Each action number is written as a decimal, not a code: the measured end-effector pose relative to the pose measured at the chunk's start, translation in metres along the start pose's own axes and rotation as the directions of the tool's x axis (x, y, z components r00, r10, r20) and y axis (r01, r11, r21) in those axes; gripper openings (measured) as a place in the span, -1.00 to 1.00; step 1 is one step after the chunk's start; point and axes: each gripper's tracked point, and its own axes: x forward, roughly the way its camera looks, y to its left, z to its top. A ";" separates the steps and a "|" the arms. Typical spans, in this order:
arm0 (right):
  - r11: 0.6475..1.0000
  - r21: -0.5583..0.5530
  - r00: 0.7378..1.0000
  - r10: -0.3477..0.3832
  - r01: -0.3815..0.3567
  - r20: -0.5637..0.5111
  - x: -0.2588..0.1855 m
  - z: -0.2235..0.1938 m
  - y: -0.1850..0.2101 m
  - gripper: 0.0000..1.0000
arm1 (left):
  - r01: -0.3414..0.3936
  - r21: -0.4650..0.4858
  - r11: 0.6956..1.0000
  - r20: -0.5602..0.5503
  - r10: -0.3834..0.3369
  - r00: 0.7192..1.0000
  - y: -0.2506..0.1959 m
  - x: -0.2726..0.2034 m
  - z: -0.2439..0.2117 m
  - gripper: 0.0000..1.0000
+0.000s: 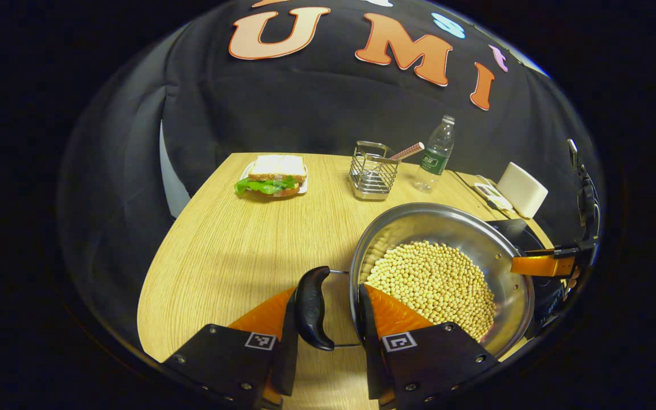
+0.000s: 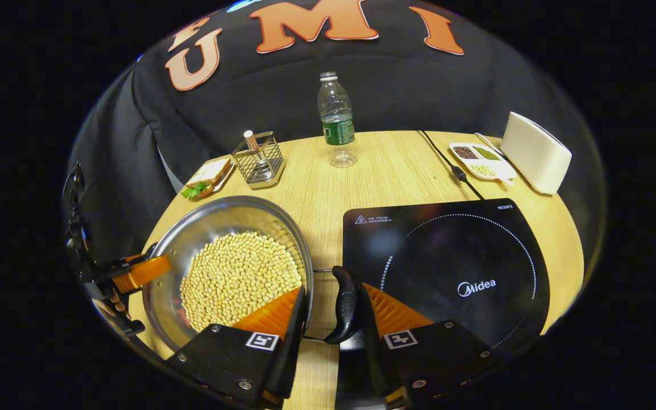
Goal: First push the handle of the pot to place it horizontally, then grasp the pot with both hands and set it on the induction cooktop.
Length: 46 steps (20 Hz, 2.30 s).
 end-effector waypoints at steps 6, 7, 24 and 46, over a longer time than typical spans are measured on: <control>0.998 0.010 0.995 0.062 -0.062 0.079 -0.049 0.029 -0.012 -0.04 | -0.018 -0.053 0.998 0.056 0.021 0.998 -0.021 -0.065 0.014 -0.02; 0.998 0.012 0.994 0.064 -0.065 0.092 -0.058 0.033 -0.017 -0.13 | -0.021 -0.043 0.999 0.067 0.024 0.997 -0.027 -0.077 0.018 -0.02; 0.995 0.092 0.989 0.012 -0.026 0.148 -0.149 0.020 -0.136 -0.04 | 0.001 0.129 0.992 0.088 -0.012 0.996 -0.177 -0.104 0.042 -0.02; 0.972 0.233 0.997 -0.038 0.021 0.069 -0.138 -0.001 -0.261 -0.03 | 0.039 0.224 0.974 -0.014 -0.037 0.999 -0.309 -0.046 0.033 -0.06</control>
